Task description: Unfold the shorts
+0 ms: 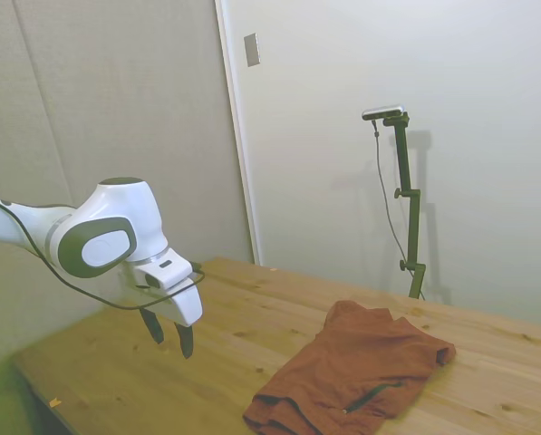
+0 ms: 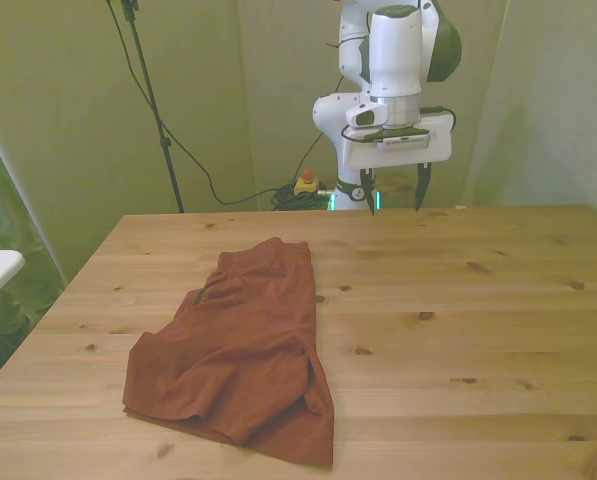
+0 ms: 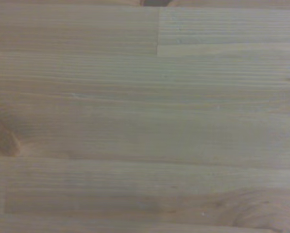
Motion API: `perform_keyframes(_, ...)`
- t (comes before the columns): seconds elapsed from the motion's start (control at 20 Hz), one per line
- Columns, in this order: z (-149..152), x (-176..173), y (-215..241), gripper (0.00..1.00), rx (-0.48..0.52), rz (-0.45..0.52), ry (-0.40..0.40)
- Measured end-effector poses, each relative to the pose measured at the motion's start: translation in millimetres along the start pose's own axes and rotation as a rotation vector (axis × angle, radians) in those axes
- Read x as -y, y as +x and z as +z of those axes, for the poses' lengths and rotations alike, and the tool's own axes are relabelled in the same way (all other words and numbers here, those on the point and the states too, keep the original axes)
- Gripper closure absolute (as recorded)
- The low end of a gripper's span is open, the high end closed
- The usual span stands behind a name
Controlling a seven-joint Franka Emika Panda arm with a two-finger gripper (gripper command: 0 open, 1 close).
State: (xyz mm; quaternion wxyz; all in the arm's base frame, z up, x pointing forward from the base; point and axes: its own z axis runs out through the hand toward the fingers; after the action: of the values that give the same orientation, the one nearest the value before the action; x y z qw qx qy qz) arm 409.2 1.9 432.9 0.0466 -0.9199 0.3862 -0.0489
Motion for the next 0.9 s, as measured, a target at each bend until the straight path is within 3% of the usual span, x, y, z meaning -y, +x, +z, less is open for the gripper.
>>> perform_keyframes(0.15,-4,-1,6,0.0,-0.034,-0.008,0.002)
perform_keyframes(0.3,-33,-5,35,0.0,-0.084,0.034,0.04)
perform_keyframes(0.55,-73,-19,109,0.0,-0.137,0.124,0.085)
perform_keyframes(0.9,-82,-48,226,0.0,-0.162,0.23,0.092)
